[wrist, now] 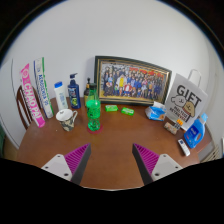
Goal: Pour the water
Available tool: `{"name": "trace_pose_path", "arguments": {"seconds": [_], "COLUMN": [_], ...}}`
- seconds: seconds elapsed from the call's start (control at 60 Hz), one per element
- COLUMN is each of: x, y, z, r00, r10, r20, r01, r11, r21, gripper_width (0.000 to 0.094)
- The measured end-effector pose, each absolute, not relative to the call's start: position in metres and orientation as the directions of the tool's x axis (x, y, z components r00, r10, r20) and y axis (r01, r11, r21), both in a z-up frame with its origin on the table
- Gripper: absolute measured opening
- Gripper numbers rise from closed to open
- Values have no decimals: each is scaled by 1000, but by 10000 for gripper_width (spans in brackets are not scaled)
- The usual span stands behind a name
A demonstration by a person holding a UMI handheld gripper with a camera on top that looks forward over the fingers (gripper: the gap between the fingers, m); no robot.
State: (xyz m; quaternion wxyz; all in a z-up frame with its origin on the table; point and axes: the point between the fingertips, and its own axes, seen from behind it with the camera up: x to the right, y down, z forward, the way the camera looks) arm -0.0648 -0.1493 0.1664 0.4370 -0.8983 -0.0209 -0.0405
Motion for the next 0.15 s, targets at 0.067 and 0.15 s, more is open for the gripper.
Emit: {"name": "trace_pose_path", "arguments": {"seconds": [0.067,0.15], "x": [-60,-52], "y": [-161,-167], "z": [169,178], "r00": [995,995], "r10": [9,-8], "r20": [103,98], "r01": [86,73], "r11": [-618,-610], "r21": [-781,-789], "gripper_width": [851,856]}}
